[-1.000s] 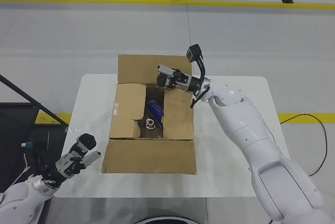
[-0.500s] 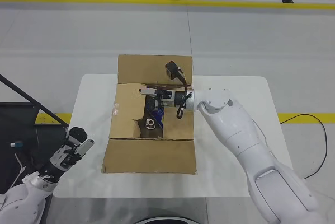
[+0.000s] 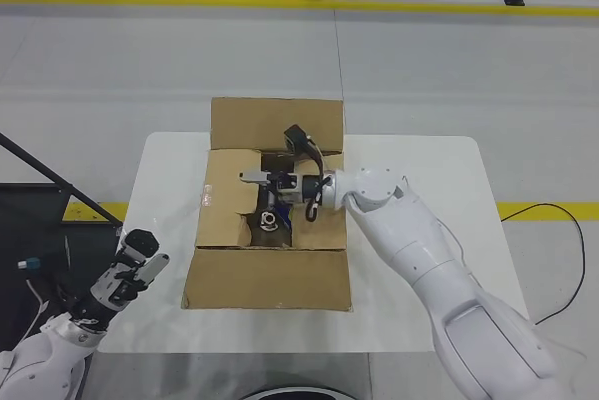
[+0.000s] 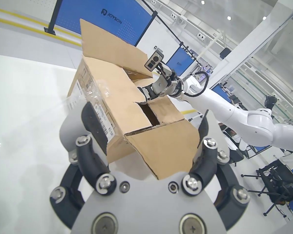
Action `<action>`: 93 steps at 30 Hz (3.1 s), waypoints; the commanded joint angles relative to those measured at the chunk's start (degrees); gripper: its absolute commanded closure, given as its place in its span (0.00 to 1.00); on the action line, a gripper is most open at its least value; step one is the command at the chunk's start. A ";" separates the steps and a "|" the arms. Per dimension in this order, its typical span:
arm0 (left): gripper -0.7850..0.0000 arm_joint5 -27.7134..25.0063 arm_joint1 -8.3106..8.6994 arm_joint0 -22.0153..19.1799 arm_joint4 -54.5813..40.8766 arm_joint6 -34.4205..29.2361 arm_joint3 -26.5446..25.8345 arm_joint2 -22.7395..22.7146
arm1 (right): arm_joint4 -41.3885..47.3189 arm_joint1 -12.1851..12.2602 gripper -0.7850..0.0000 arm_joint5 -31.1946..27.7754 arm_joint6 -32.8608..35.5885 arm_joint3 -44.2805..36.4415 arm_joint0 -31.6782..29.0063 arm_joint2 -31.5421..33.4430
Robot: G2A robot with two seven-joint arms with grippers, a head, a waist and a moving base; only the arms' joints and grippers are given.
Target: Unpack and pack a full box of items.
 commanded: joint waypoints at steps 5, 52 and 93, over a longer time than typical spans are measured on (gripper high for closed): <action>0.00 -0.57 -0.06 0.13 -0.17 -0.71 -0.22 0.17 | 2.53 -0.93 0.00 -3.57 -1.59 2.03 0.31 0.93; 0.00 4.10 -1.73 5.15 6.91 6.92 -0.86 -7.89 | -9.24 -16.75 0.00 -16.58 -20.97 13.60 9.93 -9.73; 0.00 29.94 -2.87 0.04 29.00 12.38 1.38 4.90 | -10.84 -18.37 0.00 -17.53 -23.11 16.29 10.63 -9.87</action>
